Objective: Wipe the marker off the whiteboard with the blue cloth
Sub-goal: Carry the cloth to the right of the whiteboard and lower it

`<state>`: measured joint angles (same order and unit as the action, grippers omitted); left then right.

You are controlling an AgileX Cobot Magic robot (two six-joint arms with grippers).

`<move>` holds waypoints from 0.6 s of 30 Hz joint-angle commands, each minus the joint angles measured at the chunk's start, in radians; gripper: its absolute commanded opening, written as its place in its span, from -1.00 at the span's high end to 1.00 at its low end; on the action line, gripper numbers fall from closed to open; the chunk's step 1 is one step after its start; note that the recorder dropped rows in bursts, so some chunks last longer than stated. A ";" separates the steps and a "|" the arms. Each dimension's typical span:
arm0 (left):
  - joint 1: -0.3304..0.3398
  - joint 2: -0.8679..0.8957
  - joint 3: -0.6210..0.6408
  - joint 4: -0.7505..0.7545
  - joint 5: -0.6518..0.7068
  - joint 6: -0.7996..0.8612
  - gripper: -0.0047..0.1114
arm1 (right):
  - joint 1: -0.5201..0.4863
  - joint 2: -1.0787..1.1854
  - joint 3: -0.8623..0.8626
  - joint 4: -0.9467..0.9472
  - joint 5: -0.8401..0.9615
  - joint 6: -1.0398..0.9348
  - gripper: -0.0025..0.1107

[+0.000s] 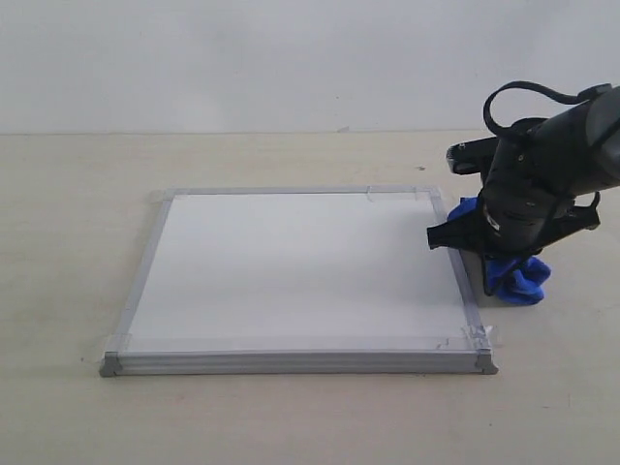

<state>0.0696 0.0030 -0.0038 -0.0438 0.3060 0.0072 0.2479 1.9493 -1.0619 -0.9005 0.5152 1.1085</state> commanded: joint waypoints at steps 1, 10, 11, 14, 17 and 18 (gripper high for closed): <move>0.001 -0.003 0.004 0.003 -0.002 -0.007 0.84 | -0.007 0.009 0.002 -0.010 -0.014 0.011 0.88; 0.001 -0.003 0.004 0.003 -0.002 -0.007 0.84 | -0.007 0.017 0.002 0.008 -0.051 0.000 -0.13; 0.001 -0.003 0.004 0.003 -0.002 -0.007 0.84 | -0.007 0.017 0.002 0.025 -0.062 -0.023 -0.14; 0.001 -0.003 0.004 0.003 -0.002 -0.007 0.84 | -0.007 0.011 0.002 0.090 -0.097 -0.102 -0.14; 0.001 -0.003 0.004 0.003 -0.002 -0.007 0.84 | -0.007 -0.011 0.002 0.096 -0.106 -0.111 -0.14; 0.001 -0.003 0.004 0.003 -0.002 -0.007 0.84 | -0.007 -0.024 0.002 0.096 -0.106 -0.116 -0.14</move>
<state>0.0696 0.0030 -0.0038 -0.0438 0.3060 0.0072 0.2397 1.9614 -1.0619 -0.8277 0.4527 1.0171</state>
